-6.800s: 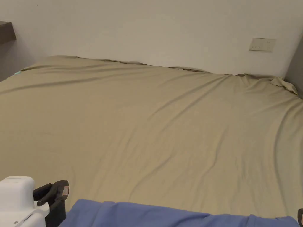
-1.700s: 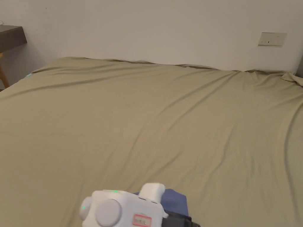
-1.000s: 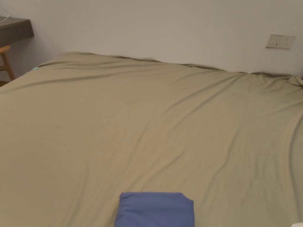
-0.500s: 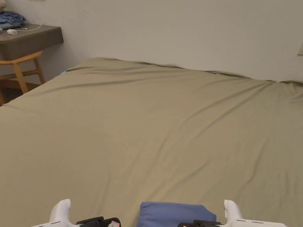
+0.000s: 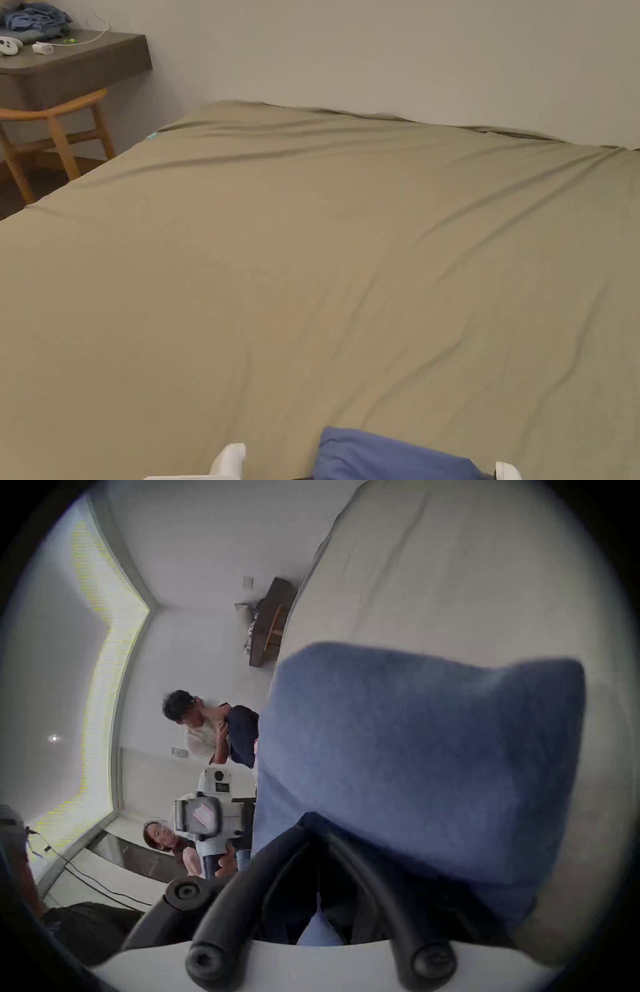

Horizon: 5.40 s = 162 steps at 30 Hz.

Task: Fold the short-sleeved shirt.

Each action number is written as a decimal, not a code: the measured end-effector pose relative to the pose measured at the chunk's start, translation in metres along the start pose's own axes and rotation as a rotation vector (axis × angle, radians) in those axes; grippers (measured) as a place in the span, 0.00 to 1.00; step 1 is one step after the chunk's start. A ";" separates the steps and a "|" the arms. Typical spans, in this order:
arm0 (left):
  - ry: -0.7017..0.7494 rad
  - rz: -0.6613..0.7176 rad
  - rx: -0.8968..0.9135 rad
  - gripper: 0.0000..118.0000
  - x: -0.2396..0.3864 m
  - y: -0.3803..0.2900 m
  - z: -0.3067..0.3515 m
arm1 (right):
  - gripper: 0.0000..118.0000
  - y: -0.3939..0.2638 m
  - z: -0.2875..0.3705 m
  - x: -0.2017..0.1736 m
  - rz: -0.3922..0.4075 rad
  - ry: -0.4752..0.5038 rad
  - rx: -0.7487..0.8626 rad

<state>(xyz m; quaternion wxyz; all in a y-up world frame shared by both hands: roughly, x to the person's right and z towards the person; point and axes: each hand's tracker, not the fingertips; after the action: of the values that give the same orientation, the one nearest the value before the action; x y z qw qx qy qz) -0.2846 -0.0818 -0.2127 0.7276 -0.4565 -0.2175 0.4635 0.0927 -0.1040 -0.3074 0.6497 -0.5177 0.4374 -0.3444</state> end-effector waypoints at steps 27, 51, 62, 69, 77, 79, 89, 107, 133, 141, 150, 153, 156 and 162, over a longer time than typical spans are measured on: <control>0.379 -0.250 0.164 0.22 0.013 0.200 0.257 | 0.03 -0.017 0.102 -0.080 0.195 -0.239 0.271; 0.605 -0.557 0.421 0.35 0.148 0.120 0.232 | 0.03 -0.013 0.126 -0.147 0.428 -0.635 0.374; 0.579 -0.953 0.554 0.02 0.230 -0.002 0.034 | 0.03 -0.031 0.138 -0.192 0.720 -1.143 0.655; 0.597 -0.985 0.700 0.02 0.264 -0.006 0.026 | 0.03 -0.029 0.156 -0.211 0.691 -1.203 0.750; 0.621 -0.966 0.906 0.87 0.287 -0.009 0.045 | 1.00 -0.031 0.171 -0.240 0.747 -1.176 0.969; 0.568 -0.916 0.860 1.00 0.284 -0.012 0.042 | 1.00 -0.034 0.171 -0.240 0.739 -1.166 0.945; 0.620 -0.859 0.828 1.00 0.287 -0.003 0.026 | 1.00 -0.016 0.170 -0.234 0.593 -1.278 0.974; 0.667 -0.882 0.845 1.00 0.287 0.000 0.031 | 1.00 -0.016 0.182 -0.238 0.655 -1.135 0.975; 0.627 -0.914 0.850 1.00 0.289 -0.004 0.040 | 1.00 -0.021 0.179 -0.244 0.662 -1.003 1.020; 0.628 -0.893 0.862 1.00 0.287 0.000 0.042 | 1.00 -0.021 0.188 -0.253 0.704 -1.058 1.114; 0.641 -0.876 0.869 1.00 0.291 0.005 0.039 | 1.00 -0.016 0.187 -0.244 0.647 -1.057 1.079; 0.633 -0.880 0.868 1.00 0.291 0.006 0.039 | 1.00 -0.016 0.184 -0.244 0.659 -1.062 1.060; 0.638 -0.888 0.868 1.00 0.291 0.006 0.038 | 1.00 -0.014 0.183 -0.245 0.645 -1.032 1.047; 0.645 -0.891 0.863 1.00 0.292 0.006 0.038 | 1.00 -0.009 0.181 -0.246 0.602 -1.057 1.010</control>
<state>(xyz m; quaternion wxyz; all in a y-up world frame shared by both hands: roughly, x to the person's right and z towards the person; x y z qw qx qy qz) -0.1769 0.1914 -0.2303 0.9929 -0.1089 0.0467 0.0072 0.1669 0.1831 -0.2316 0.9931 -0.1144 -0.0174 -0.0189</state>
